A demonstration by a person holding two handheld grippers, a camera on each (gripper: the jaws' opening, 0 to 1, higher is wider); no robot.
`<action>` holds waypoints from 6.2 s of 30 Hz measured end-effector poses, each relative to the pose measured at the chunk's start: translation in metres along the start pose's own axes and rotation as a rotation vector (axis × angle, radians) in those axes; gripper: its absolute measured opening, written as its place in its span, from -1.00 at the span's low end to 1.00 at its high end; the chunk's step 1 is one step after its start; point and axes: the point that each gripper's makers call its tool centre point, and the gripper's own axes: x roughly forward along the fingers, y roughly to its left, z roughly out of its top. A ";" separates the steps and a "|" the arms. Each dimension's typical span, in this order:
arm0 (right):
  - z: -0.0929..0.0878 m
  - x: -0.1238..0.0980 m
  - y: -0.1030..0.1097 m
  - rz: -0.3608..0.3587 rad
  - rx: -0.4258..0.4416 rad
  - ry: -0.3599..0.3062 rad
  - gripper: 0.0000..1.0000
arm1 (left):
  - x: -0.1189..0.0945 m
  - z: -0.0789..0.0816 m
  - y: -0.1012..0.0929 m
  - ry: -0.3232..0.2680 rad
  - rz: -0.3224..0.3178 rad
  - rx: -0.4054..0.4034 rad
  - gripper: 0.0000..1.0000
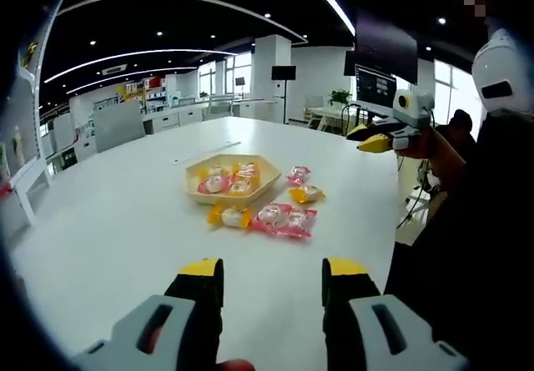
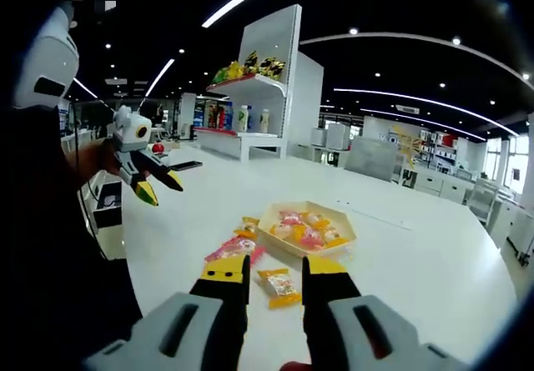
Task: Pick up the marshmallows scattered on the table and place them into the bowl on the table
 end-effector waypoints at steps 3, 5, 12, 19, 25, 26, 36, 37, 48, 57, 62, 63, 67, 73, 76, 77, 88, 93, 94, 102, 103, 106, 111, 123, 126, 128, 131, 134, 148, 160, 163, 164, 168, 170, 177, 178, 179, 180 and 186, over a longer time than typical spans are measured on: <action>-0.002 -0.001 0.001 0.006 0.000 0.005 -0.49 | 0.004 0.000 -0.003 0.011 -0.014 0.011 -0.07; -0.005 -0.002 0.001 0.009 0.000 0.014 -0.49 | 0.007 0.001 -0.005 0.016 -0.026 0.019 -0.07; -0.011 -0.003 0.003 0.017 0.000 0.036 -0.49 | 0.020 0.007 -0.016 0.024 -0.071 0.043 -0.07; -0.016 -0.004 0.005 0.026 -0.011 0.060 -0.49 | 0.033 0.008 -0.020 0.037 -0.101 0.058 -0.07; -0.022 -0.007 0.008 0.043 -0.023 0.093 -0.49 | 0.042 0.009 -0.019 0.041 -0.111 0.065 -0.08; -0.023 -0.007 0.009 0.046 -0.026 0.099 -0.49 | 0.043 0.009 -0.020 0.041 -0.114 0.068 -0.08; -0.030 -0.013 0.011 0.061 -0.023 0.122 -0.49 | 0.056 0.008 -0.024 0.046 -0.138 0.078 -0.08; -0.031 -0.014 0.012 0.066 -0.022 0.126 -0.49 | 0.057 0.008 -0.024 0.047 -0.139 0.078 -0.08; -0.037 -0.019 0.017 0.090 -0.016 0.146 -0.49 | 0.073 0.012 -0.034 0.065 -0.172 0.110 -0.09; -0.040 -0.025 0.015 0.083 -0.010 0.157 -0.49 | 0.084 0.015 -0.038 0.069 -0.192 0.126 -0.10; -0.042 -0.029 0.014 0.078 -0.008 0.165 -0.49 | 0.092 0.014 -0.042 0.072 -0.203 0.127 -0.10; -0.042 -0.030 0.015 0.078 -0.009 0.167 -0.49 | 0.095 0.014 -0.043 0.074 -0.207 0.127 -0.10; -0.044 -0.031 0.015 0.078 -0.005 0.171 -0.49 | 0.100 0.015 -0.042 0.074 -0.215 0.129 -0.12; -0.045 -0.029 0.017 0.086 -0.003 0.172 -0.49 | 0.110 0.014 -0.045 0.077 -0.227 0.136 -0.14; -0.046 -0.029 0.017 0.088 -0.002 0.172 -0.49 | 0.115 0.011 -0.046 0.084 -0.233 0.139 -0.15; -0.046 -0.028 0.017 0.087 0.000 0.172 -0.49 | 0.117 0.011 -0.046 0.085 -0.235 0.140 -0.16; -0.049 -0.032 0.015 0.081 0.003 0.181 -0.49 | 0.129 0.007 -0.041 0.094 -0.237 0.141 -0.24; -0.050 -0.033 0.015 0.081 0.006 0.185 -0.49 | 0.134 0.008 -0.044 0.092 -0.250 0.142 -0.24; -0.051 -0.032 0.015 0.081 0.006 0.186 -0.49 | 0.135 0.007 -0.044 0.095 -0.253 0.144 -0.24; -0.052 -0.030 0.016 0.087 0.006 0.190 -0.49 | 0.141 0.004 -0.047 0.102 -0.270 0.160 -0.26; -0.052 -0.030 0.016 0.086 0.007 0.190 -0.50 | 0.142 0.004 -0.047 0.103 -0.272 0.161 -0.26; -0.052 -0.029 0.015 0.082 0.010 0.189 -0.50 | 0.145 0.002 -0.048 0.106 -0.279 0.169 -0.28; -0.051 -0.029 0.014 0.076 0.013 0.184 -0.50 | 0.149 0.002 -0.050 0.106 -0.291 0.176 -0.31; -0.053 -0.029 0.013 0.074 0.022 0.184 -0.50 | 0.156 -0.005 -0.056 0.138 -0.305 0.229 -0.39; -0.054 -0.029 0.013 0.073 0.023 0.185 -0.50 | 0.156 -0.005 -0.055 0.139 -0.305 0.234 -0.41; -0.054 -0.029 0.013 0.073 0.024 0.184 -0.50 | 0.156 -0.005 -0.056 0.142 -0.307 0.234 -0.44; -0.053 -0.029 0.013 0.073 0.025 0.180 -0.50 | 0.157 -0.006 -0.055 0.148 -0.300 0.240 -0.48; -0.053 -0.029 0.011 0.067 0.025 0.174 -0.51 | 0.156 -0.007 -0.056 0.151 -0.308 0.239 -0.49; -0.050 -0.028 0.013 0.068 0.023 0.165 -0.51 | 0.157 -0.008 -0.054 0.155 -0.312 0.237 -0.56; -0.050 -0.030 0.015 0.066 0.019 0.169 -0.51 | 0.152 0.002 -0.053 0.121 -0.311 0.246 -0.58; -0.051 -0.031 0.015 0.063 0.019 0.172 -0.51 | 0.150 0.005 -0.052 0.113 -0.308 0.247 -0.58; -0.050 -0.031 0.015 0.062 0.019 0.172 -0.51 | 0.149 0.008 -0.052 0.109 -0.306 0.247 -0.58; -0.049 -0.030 0.016 0.064 0.017 0.172 -0.51 | 0.146 0.011 -0.051 0.101 -0.302 0.244 -0.58; -0.049 -0.030 0.016 0.066 0.016 0.172 -0.51 | 0.145 0.011 -0.050 0.102 -0.299 0.246 -0.58; -0.049 -0.028 0.018 0.073 0.013 0.174 -0.51 | 0.142 0.015 -0.046 0.102 -0.292 0.241 -0.58; -0.049 -0.028 0.018 0.075 0.013 0.174 -0.51 | 0.142 0.016 -0.045 0.102 -0.289 0.243 -0.58; -0.048 -0.028 0.018 0.076 0.013 0.173 -0.51 | 0.141 0.017 -0.044 0.100 -0.286 0.243 -0.58; -0.048 -0.028 0.018 0.075 0.014 0.173 -0.51 | 0.141 0.019 -0.042 0.098 -0.285 0.242 -0.58; -0.049 -0.028 0.019 0.074 0.015 0.175 -0.51 | 0.139 0.026 -0.039 0.083 -0.279 0.236 -0.58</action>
